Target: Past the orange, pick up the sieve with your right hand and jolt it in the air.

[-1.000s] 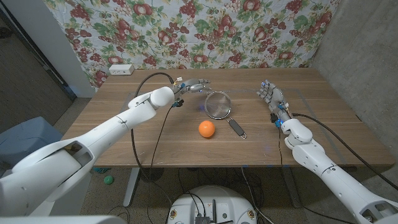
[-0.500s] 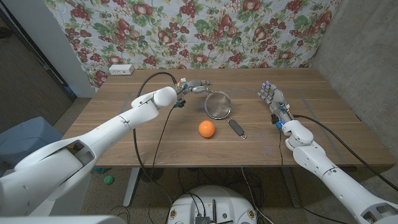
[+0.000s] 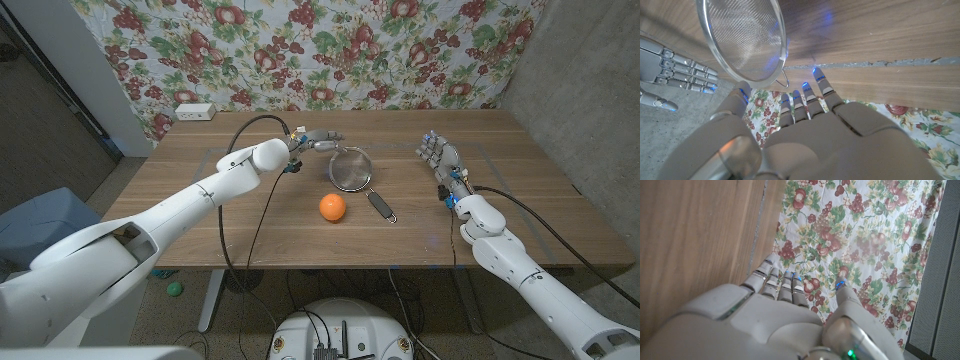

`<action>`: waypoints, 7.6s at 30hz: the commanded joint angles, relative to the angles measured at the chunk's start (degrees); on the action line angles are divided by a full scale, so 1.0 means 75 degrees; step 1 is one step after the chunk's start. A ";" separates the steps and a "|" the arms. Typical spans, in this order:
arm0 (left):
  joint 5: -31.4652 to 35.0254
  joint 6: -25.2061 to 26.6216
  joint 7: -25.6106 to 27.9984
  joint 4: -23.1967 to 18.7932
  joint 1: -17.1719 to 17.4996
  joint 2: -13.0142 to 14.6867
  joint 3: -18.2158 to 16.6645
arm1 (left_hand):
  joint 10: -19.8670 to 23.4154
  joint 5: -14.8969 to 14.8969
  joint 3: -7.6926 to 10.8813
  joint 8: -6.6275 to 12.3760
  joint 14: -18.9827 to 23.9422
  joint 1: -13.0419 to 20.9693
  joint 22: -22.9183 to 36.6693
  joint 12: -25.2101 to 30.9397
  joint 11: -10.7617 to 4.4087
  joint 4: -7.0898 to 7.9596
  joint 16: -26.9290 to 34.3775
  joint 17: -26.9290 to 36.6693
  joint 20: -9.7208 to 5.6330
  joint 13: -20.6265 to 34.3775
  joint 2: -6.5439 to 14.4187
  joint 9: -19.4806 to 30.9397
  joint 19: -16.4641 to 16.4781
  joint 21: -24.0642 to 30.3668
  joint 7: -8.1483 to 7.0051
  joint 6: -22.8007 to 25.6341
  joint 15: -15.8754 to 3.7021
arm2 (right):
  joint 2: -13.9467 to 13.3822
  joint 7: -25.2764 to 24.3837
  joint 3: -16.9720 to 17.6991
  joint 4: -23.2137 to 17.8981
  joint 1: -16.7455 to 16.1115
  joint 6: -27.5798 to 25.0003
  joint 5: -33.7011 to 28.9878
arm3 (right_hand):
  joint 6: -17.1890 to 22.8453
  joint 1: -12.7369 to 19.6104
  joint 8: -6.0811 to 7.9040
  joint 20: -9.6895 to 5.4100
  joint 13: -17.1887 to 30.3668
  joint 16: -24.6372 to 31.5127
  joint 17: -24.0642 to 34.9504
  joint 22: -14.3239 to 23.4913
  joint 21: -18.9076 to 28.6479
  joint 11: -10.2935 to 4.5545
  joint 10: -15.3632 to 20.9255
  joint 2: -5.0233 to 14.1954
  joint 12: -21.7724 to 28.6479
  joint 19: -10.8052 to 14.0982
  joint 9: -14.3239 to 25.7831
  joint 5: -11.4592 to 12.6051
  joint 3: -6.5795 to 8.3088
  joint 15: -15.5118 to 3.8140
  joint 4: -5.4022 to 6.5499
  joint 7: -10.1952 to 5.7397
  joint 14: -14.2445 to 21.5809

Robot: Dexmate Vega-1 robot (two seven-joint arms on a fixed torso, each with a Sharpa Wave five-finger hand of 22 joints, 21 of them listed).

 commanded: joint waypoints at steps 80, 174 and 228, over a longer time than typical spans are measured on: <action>-0.0942 0.1445 0.1145 0.0375 0.0184 -0.0827 -0.0384 | 0.7905 -0.0021 0.0477 0.1953 0.4477 0.3657 0.0211 0.1933 -0.0985 0.0327 0.0876 0.0158 -0.0987 0.0638 0.1349 0.1193 0.2356 0.1025 0.0698 0.5327 -0.1482 | -0.0087 -0.0007 0.0115 0.0048 -0.0088 -0.0009 0.0067 | 0.0063 -0.0017 0.0041 0.0022 0.0047 0.0026 0.0009 0.0035 -0.0016 0.0023 0.0025 0.0048 0.0019 0.0003 0.0014 0.0060 -0.0056 0.0020 -0.0005 -0.0005 0.0019; -0.0451 0.0720 0.2218 0.0170 -0.0015 -0.0581 -0.0453 | 0.7745 -0.0056 0.0408 0.2557 0.4467 0.3704 0.0232 0.2234 -0.0981 0.0455 0.0571 0.0304 -0.1019 0.1454 0.1326 0.1992 0.2173 0.1395 0.0630 0.5051 -0.1461 | -0.3203 0.0010 -0.0244 -0.3430 0.0210 -0.4396 -0.0992 | 0.0457 0.0158 0.0112 0.0049 0.0075 0.0103 -0.0035 0.0038 0.0048 0.0229 0.0560 -0.0086 0.0126 0.0272 0.0046 0.0104 -0.0085 0.0071 -0.0158 0.0138 0.0315; -0.0012 0.0802 0.2167 -0.0085 -0.0201 -0.0687 -0.0316 | 0.7762 -0.0050 0.0374 0.2716 0.4465 0.3729 0.0214 0.2222 -0.1005 0.0446 0.0500 0.0350 -0.1041 0.1618 0.1321 0.2075 0.2075 0.1580 0.0608 0.5030 -0.1467 | -0.4174 0.1415 -0.1175 -0.4852 0.1574 -0.6570 -0.1996 | 0.0450 0.0245 0.0094 0.0154 0.0086 0.0152 -0.0042 0.0039 0.0046 0.0256 0.0617 -0.0197 0.0111 0.0365 0.0054 0.0106 -0.0120 0.0105 -0.0213 0.0145 0.0498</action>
